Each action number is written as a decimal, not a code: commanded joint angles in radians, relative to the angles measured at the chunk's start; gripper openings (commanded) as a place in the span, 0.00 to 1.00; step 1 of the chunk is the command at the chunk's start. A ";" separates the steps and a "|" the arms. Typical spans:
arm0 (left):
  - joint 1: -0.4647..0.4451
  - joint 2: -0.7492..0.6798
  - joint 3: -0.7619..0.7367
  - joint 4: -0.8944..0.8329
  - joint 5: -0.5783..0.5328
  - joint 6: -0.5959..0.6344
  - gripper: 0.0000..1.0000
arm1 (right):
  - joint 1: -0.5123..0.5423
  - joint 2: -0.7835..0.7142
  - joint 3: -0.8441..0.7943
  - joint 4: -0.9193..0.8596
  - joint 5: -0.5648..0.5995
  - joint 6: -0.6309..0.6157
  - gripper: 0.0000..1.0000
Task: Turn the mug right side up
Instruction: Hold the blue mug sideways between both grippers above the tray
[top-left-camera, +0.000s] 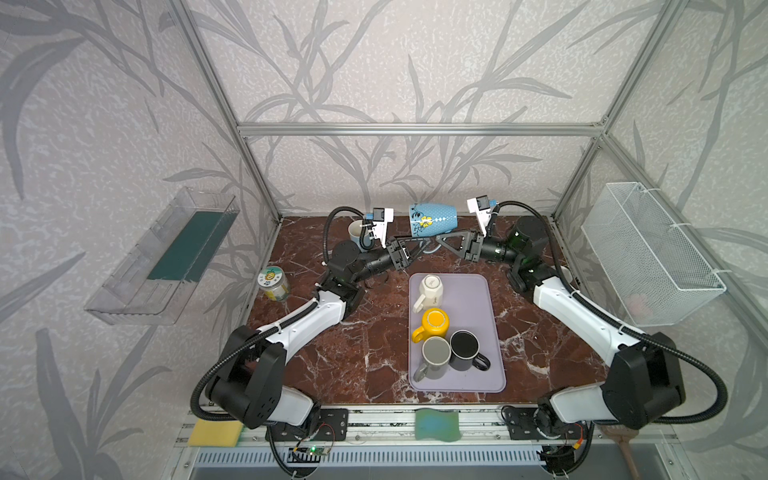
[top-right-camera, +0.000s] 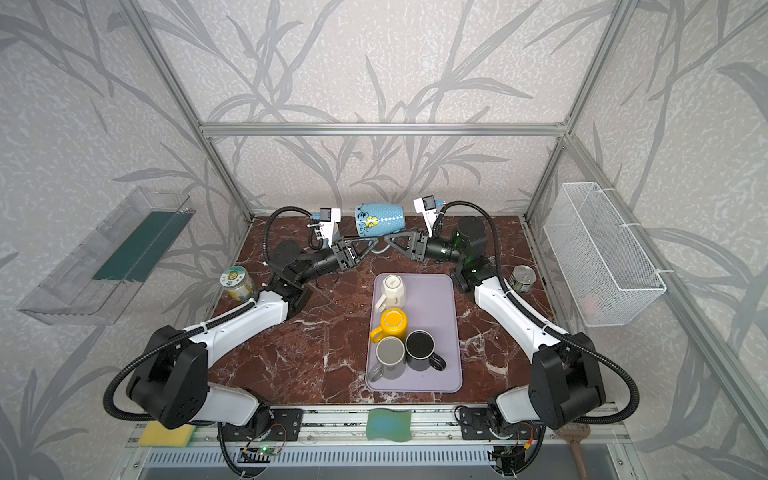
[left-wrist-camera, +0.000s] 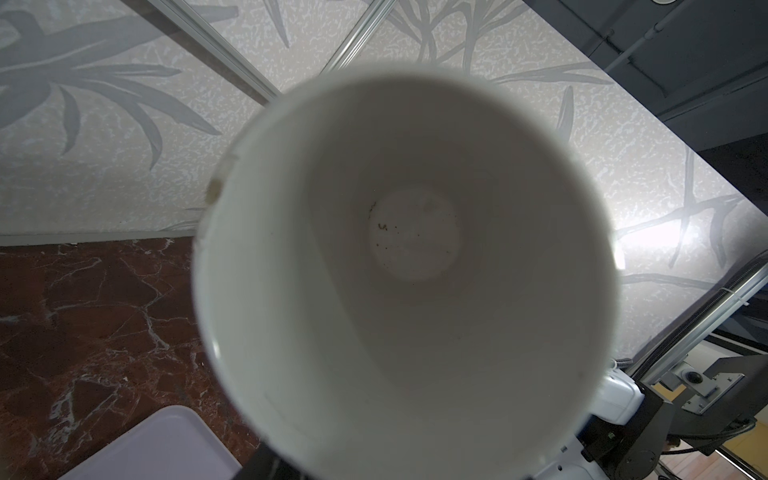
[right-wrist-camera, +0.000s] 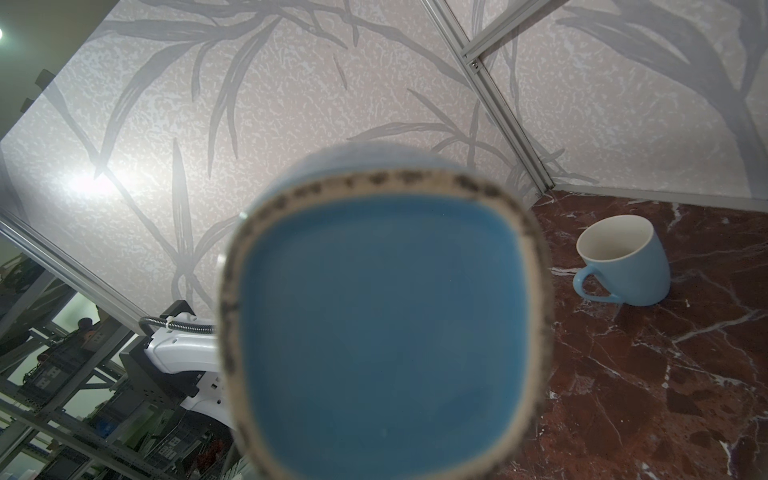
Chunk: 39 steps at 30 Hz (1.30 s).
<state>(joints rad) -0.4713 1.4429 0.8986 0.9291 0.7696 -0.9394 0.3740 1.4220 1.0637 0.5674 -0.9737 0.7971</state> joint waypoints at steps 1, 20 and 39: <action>-0.003 -0.002 0.026 0.089 0.020 -0.018 0.49 | 0.008 -0.013 -0.005 0.077 -0.041 -0.004 0.00; -0.002 0.012 0.021 0.150 0.009 -0.059 0.12 | 0.023 -0.027 -0.010 0.042 -0.068 -0.036 0.00; -0.012 -0.122 -0.007 -0.118 -0.069 0.106 0.00 | 0.023 -0.041 -0.018 -0.044 -0.010 -0.087 0.36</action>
<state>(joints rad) -0.4789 1.3624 0.8921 0.7742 0.7418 -0.8486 0.3912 1.4101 1.0554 0.5365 -0.9779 0.7506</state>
